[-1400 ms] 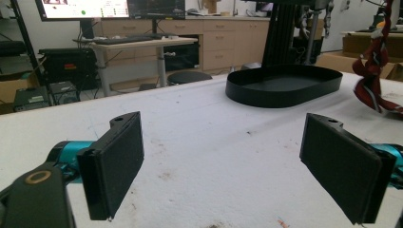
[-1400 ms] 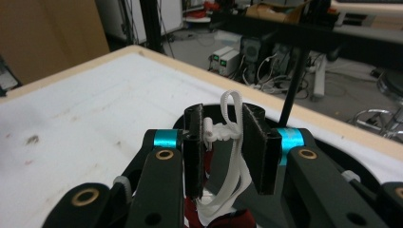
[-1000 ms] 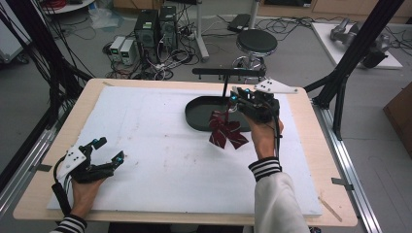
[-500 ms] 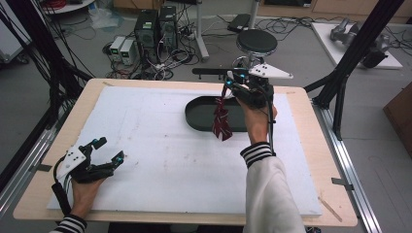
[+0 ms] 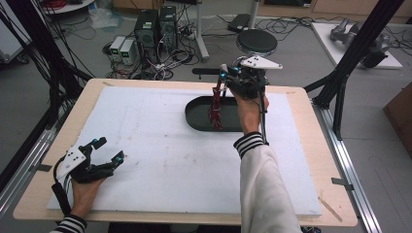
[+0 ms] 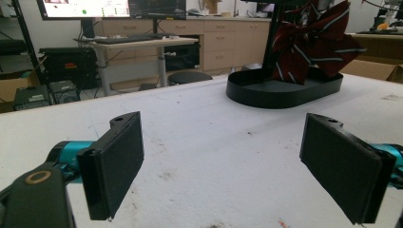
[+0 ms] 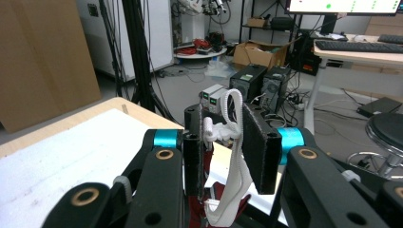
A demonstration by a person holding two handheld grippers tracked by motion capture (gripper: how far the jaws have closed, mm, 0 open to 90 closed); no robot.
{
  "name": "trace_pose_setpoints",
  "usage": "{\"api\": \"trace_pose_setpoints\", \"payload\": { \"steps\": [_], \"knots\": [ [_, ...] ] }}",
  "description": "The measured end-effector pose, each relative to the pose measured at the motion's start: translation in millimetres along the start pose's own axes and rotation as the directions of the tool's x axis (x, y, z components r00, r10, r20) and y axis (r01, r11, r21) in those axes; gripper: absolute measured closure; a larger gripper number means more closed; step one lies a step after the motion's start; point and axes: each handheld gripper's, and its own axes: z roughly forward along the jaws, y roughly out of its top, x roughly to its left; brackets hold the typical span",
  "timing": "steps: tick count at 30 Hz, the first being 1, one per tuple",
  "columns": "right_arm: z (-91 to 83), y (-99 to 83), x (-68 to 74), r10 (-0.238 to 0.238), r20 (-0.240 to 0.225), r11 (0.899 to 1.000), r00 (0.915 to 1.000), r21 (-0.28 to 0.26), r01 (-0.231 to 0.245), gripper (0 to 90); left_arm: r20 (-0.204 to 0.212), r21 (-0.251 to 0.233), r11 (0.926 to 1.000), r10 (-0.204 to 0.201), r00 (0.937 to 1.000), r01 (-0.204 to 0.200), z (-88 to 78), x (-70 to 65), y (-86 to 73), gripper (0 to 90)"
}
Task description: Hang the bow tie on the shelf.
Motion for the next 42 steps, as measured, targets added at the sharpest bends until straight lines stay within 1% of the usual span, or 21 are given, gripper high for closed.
{"api": "trace_pose_setpoints", "payload": {
  "steps": [1,2,5,8,12,15,16,17,19,21,22,23,24,26,28,30,34,37,42],
  "knots": [
    [2.4,0.9,-0.4,0.001,0.001,1.0,1.0,0.002,-0.001,70.9,-0.001,-0.001,1.0,0.0,1.0,0.0,0.1,-0.1,-0.1,15.0],
    [7.3,2.7,-0.3,-0.011,0.009,1.0,0.9999,-0.006,0.011,70.9,-0.001,-0.001,1.0,0.0,1.0,0.0,0.1,-0.1,0.0,15.0],
    [12.0,3.3,-1.2,-0.011,0.011,1.0,0.9999,-0.005,0.011,70.9,-0.001,-0.001,1.0,-0.002,1.0,0.002,0.2,0.0,-0.1,15.0],
    [19.3,1.5,-3.1,0.0,0.018,1.0,0.9998,0.005,0.0,71.0,-0.002,-0.002,1.0,-0.001,1.0,0.001,0.1,0.0,-0.1,15.0],
    [28.0,-2.2,-5.5,0.016,0.021,1.0,0.9996,0.0,-0.016,71.0,-0.002,-0.004,1.0,-0.001,1.0,0.001,-0.2,0.0,-0.1,15.0],
    [34.4,-3.0,-7.2,0.021,0.022,1.0,0.9995,0.006,-0.021,70.9,-0.002,-0.003,1.0,-0.002,1.0,0.002,-0.1,0.0,-0.1,15.0],
    [36.1,-2.7,-7.2,0.02,0.023,1.0,0.9995,0.007,-0.02,70.9,-0.002,-0.002,1.0,-0.001,1.0,0.001,-0.1,0.1,-0.1,15.0],
    [38.3,-2.3,-7.4,0.009,0.028,1.0,0.9996,0.006,-0.009,71.0,-0.002,-0.003,1.0,0.0,1.0,0.0,-0.1,0.0,-0.1,15.0],
    [41.5,-1.8,-7.9,0.007,0.034,1.0,0.9994,0.017,-0.008,70.9,-0.003,-0.003,1.0,0.0,1.0,0.0,-0.1,-0.1,-0.1,15.0],
    [44.2,-0.5,-9.3,0.002,0.04,1.0,0.9992,0.028,-0.003,70.9,-0.002,-0.002,1.0,0.0,1.0,0.0,-0.2,0.0,0.0,15.0],
    [44.6,-0.4,-9.7,-0.007,0.048,1.0,0.9988,0.018,0.006,71.0,-0.002,-0.001,1.0,0.0,1.0,0.0,-0.2,0.0,0.0,15.0],
    [44.7,-0.6,-10.6,0.0,0.051,1.0,0.9987,0.014,0.0,70.9,-0.002,-0.002,1.0,0.0,1.0,0.0,-0.1,0.0,0.0,15.0],
    [45.3,-1.4,-11.9,0.004,0.054,1.0,0.9985,0.019,-0.005,70.9,-0.002,-0.002,1.0,0.0,1.0,0.0,0.1,0.0,-0.1,15.0],
    [47.0,-3.7,-14.8,-0.005,0.066,0.999,0.9978,0.04,0.002,70.9,-0.002,-0.003,1.0,0.0,1.0,0.0,0.2,0.0,-0.1,15.0],
    [47.9,-5.2,-17.2,0.001,0.074,0.999,0.9973,0.043,-0.004,70.9,-0.002,-0.002,1.0,0.0,1.0,0.0,0.2,0.0,-0.1,15.0],
    [49.1,-6.3,-18.7,0.014,0.078,0.999,0.9969,0.039,-0.017,70.9,-0.002,-0.001,1.0,0.0,1.0,0.0,0.1,0.0,-0.1,15.0],
    [55.1,-9.6,-18.9,-0.007,0.086,0.998,0.9963,0.057,0.002,70.9,-0.002,0.0,1.0,0.001,1.0,-0.001,0.1,0.0,0.0,15.0],
    [59.5,-12.6,-19.6,0.003,0.086,0.998,0.9963,0.058,-0.008,70.9,-0.003,0.0,1.0,0.001,1.0,-0.001,0.0,0.0,0.0,15.0],
    [64.5,-16.8,-23.5,0.005,0.093,0.998,0.9957,0.066,-0.011,70.9,0.0,-0.001,1.0,0.001,1.0,-0.001,0.4,-0.5,0.0,15.0]
  ]
}}
